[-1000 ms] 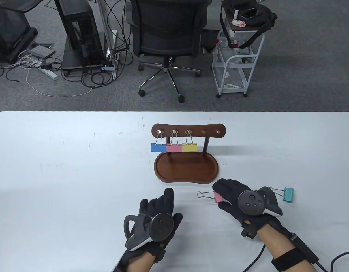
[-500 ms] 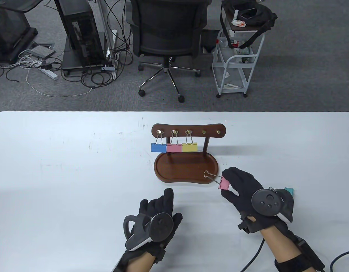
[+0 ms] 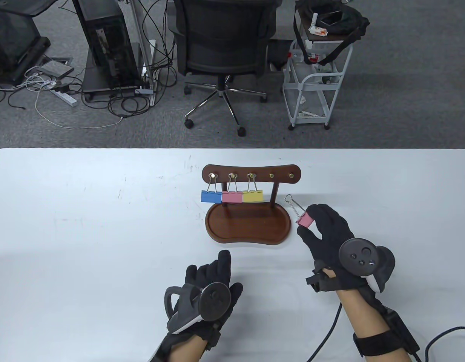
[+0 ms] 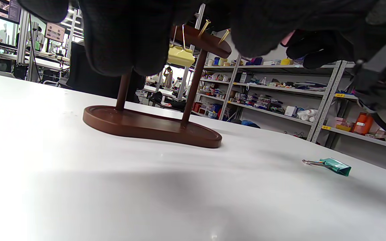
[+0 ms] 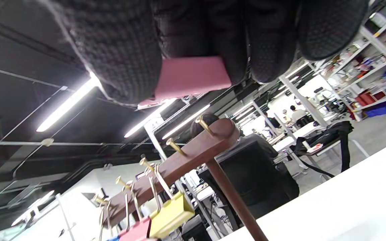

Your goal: Hook binder clip onto key rack

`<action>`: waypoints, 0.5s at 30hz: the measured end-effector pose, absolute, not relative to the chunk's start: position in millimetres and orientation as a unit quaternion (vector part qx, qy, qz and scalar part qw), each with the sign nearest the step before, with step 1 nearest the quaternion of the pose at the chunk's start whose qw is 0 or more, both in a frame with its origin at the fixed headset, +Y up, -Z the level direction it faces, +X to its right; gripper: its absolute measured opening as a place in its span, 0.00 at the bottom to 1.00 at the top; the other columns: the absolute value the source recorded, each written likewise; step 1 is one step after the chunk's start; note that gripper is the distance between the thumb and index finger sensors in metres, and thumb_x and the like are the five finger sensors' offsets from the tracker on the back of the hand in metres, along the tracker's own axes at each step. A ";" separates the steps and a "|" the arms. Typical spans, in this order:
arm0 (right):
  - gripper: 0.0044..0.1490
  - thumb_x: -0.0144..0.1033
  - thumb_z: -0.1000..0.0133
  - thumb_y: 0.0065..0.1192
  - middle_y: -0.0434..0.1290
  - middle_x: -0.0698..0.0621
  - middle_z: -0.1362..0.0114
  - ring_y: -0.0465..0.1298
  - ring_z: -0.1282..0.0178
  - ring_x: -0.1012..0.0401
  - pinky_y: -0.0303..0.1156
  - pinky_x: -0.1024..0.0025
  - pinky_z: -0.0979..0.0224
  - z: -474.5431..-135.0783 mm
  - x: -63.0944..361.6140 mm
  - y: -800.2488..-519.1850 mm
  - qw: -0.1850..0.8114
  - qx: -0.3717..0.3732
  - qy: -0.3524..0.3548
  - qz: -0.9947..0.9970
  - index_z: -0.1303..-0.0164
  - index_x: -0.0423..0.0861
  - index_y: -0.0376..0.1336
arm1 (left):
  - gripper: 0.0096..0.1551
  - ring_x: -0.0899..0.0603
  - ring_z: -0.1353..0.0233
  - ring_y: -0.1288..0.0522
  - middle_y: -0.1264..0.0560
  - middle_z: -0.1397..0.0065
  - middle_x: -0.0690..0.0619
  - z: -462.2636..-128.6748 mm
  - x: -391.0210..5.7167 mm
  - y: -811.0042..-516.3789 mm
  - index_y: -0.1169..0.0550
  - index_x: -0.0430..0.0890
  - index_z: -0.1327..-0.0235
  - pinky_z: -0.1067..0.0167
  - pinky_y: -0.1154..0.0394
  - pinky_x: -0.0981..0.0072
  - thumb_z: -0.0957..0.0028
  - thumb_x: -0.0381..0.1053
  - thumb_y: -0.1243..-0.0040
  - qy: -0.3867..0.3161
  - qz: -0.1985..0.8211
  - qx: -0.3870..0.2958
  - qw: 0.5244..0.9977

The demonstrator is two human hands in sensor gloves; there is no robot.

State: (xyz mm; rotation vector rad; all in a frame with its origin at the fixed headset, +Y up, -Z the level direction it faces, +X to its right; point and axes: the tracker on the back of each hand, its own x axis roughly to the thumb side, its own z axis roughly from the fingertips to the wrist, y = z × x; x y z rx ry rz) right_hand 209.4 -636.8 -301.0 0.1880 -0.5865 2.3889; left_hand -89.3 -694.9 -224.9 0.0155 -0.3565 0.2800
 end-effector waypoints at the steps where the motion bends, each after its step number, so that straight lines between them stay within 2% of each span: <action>1: 0.45 0.49 0.47 0.74 0.69 0.33 0.22 0.70 0.29 0.34 0.66 0.34 0.32 -304.4 207.0 -635.4 0.334 0.066 -0.223 0.914 0.25 0.36 0.67 | 0.51 0.22 0.28 0.26 0.28 0.22 0.31 -224.9 -89.3 -694.9 0.44 0.30 0.14 0.30 0.43 0.17 0.39 0.57 0.38 -0.176 0.139 0.007 0.974; 15: 0.44 0.48 0.45 0.73 0.67 0.30 0.22 0.69 0.30 0.33 0.65 0.34 0.32 -337.4 169.2 -628.9 0.320 0.030 -0.211 0.923 0.25 0.35 0.66 | 0.51 0.22 0.28 0.26 0.27 0.23 0.31 -225.9 -89.9 -695.0 0.44 0.30 0.14 0.30 0.43 0.17 0.39 0.57 0.38 -0.173 0.138 0.001 0.975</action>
